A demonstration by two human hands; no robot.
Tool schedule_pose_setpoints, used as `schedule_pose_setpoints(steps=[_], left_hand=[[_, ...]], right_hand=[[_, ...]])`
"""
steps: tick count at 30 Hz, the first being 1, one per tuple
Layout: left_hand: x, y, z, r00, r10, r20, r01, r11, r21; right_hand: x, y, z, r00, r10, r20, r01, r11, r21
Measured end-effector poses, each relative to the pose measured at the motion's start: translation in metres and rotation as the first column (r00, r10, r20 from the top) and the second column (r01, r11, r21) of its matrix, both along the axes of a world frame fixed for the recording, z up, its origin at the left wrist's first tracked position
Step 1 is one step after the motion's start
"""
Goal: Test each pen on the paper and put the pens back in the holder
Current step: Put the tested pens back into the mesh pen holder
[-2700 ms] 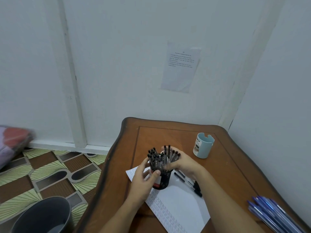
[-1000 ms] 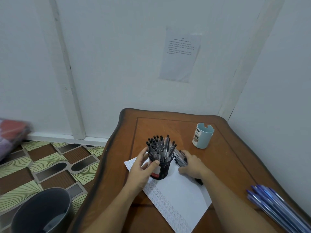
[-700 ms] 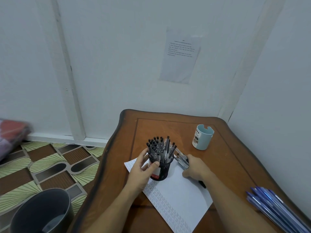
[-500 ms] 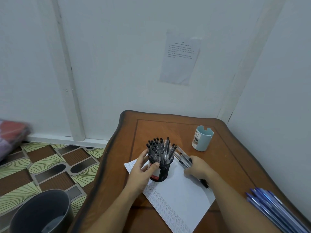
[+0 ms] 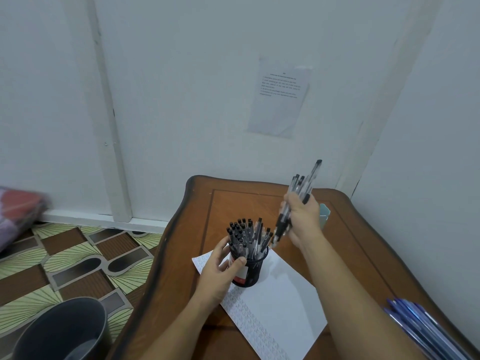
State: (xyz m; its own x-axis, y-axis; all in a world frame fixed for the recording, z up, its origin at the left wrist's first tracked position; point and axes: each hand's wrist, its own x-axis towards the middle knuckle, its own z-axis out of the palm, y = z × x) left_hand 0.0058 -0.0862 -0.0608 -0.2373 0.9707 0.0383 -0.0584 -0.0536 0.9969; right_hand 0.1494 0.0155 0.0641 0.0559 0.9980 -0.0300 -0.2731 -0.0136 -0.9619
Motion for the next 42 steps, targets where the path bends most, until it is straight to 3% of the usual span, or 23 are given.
schedule_pose_setpoints(steps=[4,10,15,21,26,28,32,35,37,40,42], left_hand=[[0.002,0.000,0.001,1.000,0.010,0.006,-0.010,1.000,0.004],[0.000,0.001,-0.001,1.000,0.018,-0.010,-0.018,1.000,-0.006],[0.001,0.001,0.000,1.000,0.004,0.005,-0.004,1.000,0.011],[-0.001,0.002,-0.002,1.000,-0.005,0.009,0.005,1.000,0.027],[-0.002,0.003,-0.005,1.000,-0.014,0.024,0.012,0.999,0.042],[-0.002,0.004,-0.006,1.000,-0.011,0.020,0.010,0.999,0.040],[-0.002,0.004,-0.006,1.000,-0.005,0.029,0.004,0.999,0.039],[-0.001,0.003,-0.005,0.999,-0.015,0.031,0.013,0.999,0.047],[-0.001,0.002,-0.004,1.000,-0.015,0.024,0.014,0.999,0.048],[-0.002,0.002,-0.002,0.999,-0.023,0.023,0.023,0.999,0.034],[-0.002,0.002,-0.003,0.999,-0.026,0.018,0.026,0.999,0.022]], right_hand=[[-0.028,-0.018,-0.014,0.981,-0.154,0.115,0.142,0.984,0.107],[-0.045,-0.036,-0.039,0.951,-0.269,0.154,0.225,0.941,0.254],[-0.042,-0.041,-0.063,0.904,-0.267,0.333,0.137,0.921,0.364],[-0.036,-0.043,-0.074,0.800,-0.213,0.560,0.060,0.958,0.279],[-0.040,-0.046,-0.079,0.768,-0.173,0.617,-0.036,0.950,0.311],[-0.040,-0.046,-0.081,0.797,-0.169,0.579,-0.054,0.936,0.347],[-0.028,-0.046,-0.082,0.775,-0.022,0.632,-0.215,0.931,0.296],[-0.007,-0.046,-0.082,0.630,0.123,0.767,-0.405,0.895,0.189],[0.005,-0.044,-0.073,0.419,0.251,0.873,-0.537,0.844,0.016],[0.009,-0.023,-0.065,0.185,0.240,0.953,-0.565,0.819,-0.096],[0.007,-0.010,-0.069,0.122,0.290,0.949,-0.578,0.799,-0.169]])
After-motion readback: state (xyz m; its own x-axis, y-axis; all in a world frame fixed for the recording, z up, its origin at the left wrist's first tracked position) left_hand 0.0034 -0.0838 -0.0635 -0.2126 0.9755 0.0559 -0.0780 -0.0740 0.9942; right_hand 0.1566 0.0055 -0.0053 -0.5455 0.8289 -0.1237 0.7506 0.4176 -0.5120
